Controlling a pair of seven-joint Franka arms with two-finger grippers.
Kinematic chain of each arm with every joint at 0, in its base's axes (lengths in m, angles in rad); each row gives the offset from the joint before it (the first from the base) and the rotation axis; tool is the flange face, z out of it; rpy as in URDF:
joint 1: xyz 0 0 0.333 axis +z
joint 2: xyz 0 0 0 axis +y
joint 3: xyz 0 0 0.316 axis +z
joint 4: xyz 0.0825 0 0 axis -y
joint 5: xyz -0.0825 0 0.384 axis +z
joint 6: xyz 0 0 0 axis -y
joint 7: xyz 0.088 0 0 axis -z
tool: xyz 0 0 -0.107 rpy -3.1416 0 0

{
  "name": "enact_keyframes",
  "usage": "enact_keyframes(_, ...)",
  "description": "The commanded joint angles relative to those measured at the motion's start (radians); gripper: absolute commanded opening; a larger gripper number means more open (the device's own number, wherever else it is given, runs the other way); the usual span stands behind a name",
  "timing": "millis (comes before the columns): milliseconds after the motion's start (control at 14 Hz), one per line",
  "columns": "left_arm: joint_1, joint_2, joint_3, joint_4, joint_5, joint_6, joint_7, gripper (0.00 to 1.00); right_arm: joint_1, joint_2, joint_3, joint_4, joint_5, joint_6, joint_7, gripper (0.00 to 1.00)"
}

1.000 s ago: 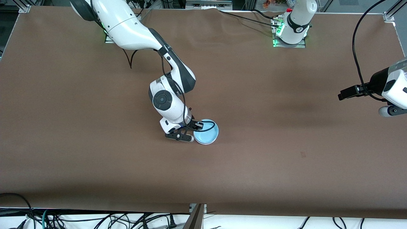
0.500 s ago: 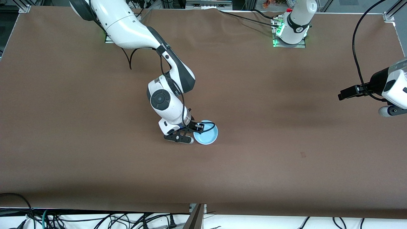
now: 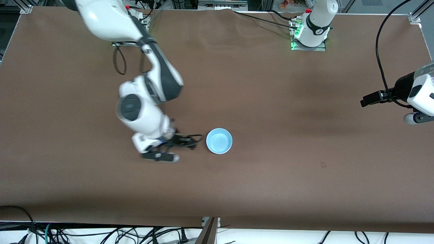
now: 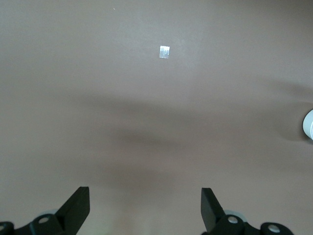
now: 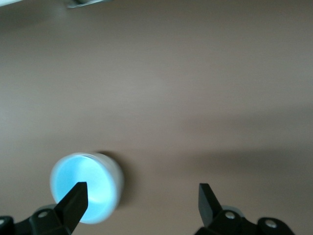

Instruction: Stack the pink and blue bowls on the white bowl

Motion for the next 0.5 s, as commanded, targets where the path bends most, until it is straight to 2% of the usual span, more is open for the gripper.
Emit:
enact_keyframes(0,-0.006,-0.003,-0.004,0.013,0.021,-0.011,0.022,1.0,-0.078,-0.206,-0.016,-0.124,0.002,-0.19,-0.142,1.0)
enact_keyframes(143,-0.009,-0.002,-0.005,0.013,0.023,-0.011,0.021,1.0,-0.08,-0.364,-0.094,-0.211,-0.013,-0.317,-0.24,1.0)
enact_keyframes(286,-0.012,-0.003,-0.005,0.013,0.021,-0.011,0.021,1.0,-0.08,-0.534,-0.11,-0.32,-0.1,-0.388,-0.279,1.0)
enact_keyframes(429,-0.01,-0.003,-0.005,0.013,0.02,-0.011,0.019,1.0,-0.08,-0.68,-0.111,-0.452,-0.149,-0.381,-0.28,1.0)
